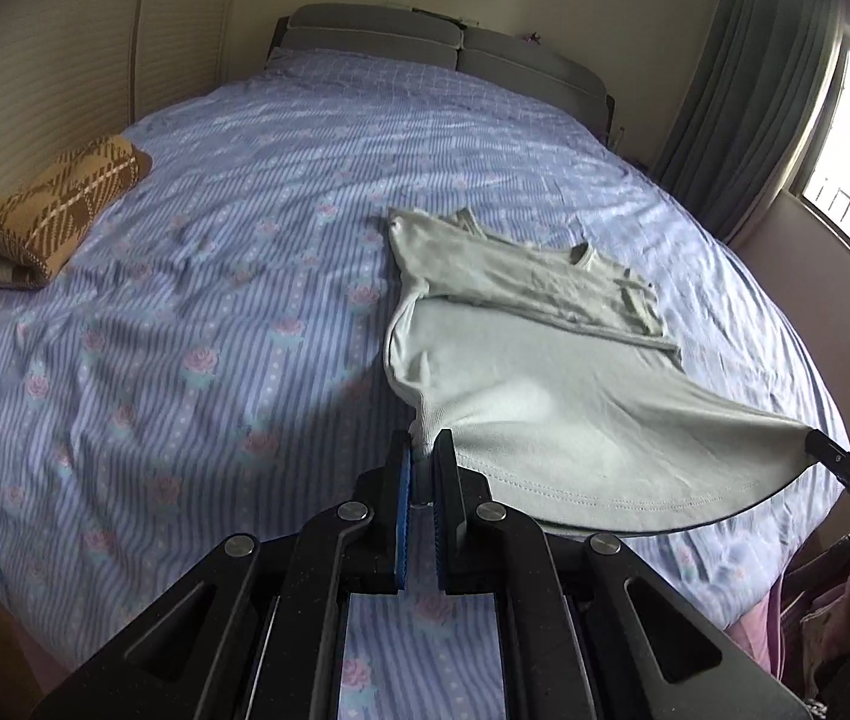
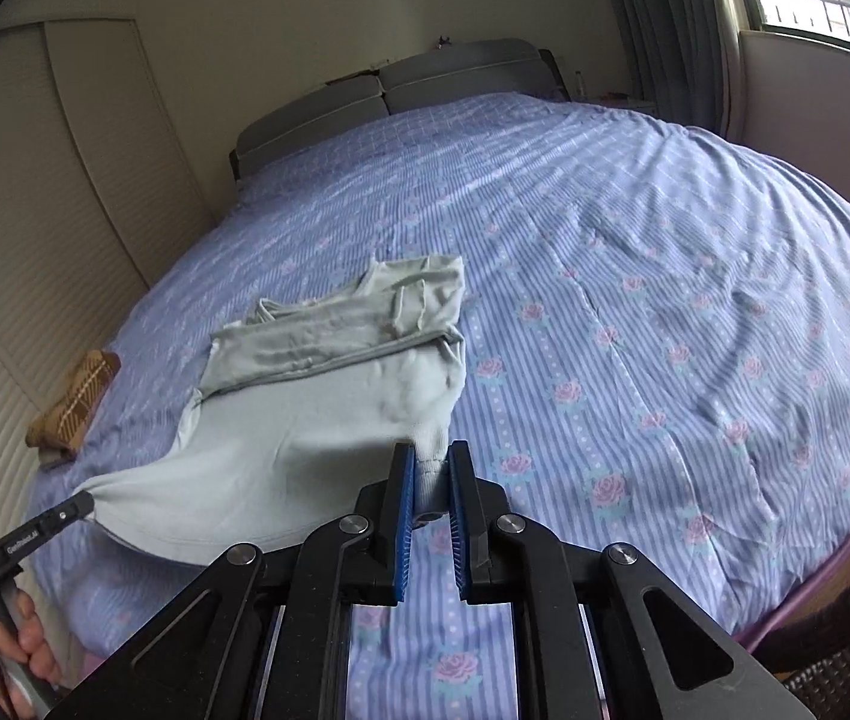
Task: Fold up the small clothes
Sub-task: 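Lift the hem with both grippers and fold it up toward the collar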
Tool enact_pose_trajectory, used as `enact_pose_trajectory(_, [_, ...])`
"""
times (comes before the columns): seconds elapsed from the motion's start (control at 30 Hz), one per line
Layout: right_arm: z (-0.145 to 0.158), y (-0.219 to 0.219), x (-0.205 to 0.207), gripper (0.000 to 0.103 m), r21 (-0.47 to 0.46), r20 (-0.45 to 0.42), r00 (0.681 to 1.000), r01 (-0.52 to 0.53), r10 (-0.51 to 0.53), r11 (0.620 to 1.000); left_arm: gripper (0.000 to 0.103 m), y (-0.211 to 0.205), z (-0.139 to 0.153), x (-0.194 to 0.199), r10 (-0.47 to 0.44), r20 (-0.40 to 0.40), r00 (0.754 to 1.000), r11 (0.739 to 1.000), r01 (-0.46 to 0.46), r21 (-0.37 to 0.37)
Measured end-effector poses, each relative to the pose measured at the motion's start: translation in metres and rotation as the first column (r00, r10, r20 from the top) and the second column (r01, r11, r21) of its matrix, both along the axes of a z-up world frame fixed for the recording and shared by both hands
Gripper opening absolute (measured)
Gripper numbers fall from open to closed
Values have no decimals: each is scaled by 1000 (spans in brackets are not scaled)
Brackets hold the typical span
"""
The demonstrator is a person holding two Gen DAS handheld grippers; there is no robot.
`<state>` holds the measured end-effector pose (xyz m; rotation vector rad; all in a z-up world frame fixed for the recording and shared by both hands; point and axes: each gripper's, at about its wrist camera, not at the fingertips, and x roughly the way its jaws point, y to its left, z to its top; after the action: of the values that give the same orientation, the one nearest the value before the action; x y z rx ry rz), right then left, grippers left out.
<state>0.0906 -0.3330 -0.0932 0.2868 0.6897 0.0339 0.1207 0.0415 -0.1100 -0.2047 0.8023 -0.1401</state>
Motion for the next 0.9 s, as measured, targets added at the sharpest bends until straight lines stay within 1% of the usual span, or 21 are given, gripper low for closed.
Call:
enact_pose_trajectory(0.13, [23, 2, 25, 11, -13, 72, 997, 22, -21, 1000, 8, 4, 24, 32, 28, 65, 997, 999, -26, -31])
enact_pose_trajectory(0.27, [44, 3, 64, 12, 9, 116, 992, 51, -52, 999, 8, 7, 42, 74, 52, 113, 992, 997, -45, -58])
enact_pose_trajectory(0.37, [50, 4, 102, 12, 11, 122, 990, 74, -75, 997, 8, 9, 45, 115, 72, 112, 991, 995, -63, -82])
enact_pose_trajectory(0.43, [49, 4, 127, 12, 3, 116, 990, 80, -79, 997, 8, 9, 41, 142, 84, 106, 991, 994, -75, -82])
enact_pose_trajectory(0.53, [39, 3, 165, 12, -7, 82, 993, 86, -85, 996, 8, 9, 29, 184, 89, 66, 994, 993, -84, -78])
enact_pose_trajectory(0.67, [13, -3, 209, 12, -2, 11, 995, 96, -96, 995, 8, 2, 4, 230, 84, 1, 996, 995, -84, -52])
enact_pose_trajectory(0.8, [-16, -6, 243, 12, -2, -49, 994, 97, -97, 995, 8, -2, -25, 261, 83, -61, 995, 996, -84, -29])
enact_pose_trajectory(0.9, [-34, -5, 264, 12, -3, -78, 992, 97, -97, 995, 9, -4, -40, 278, 82, -79, 994, 997, -83, -9])
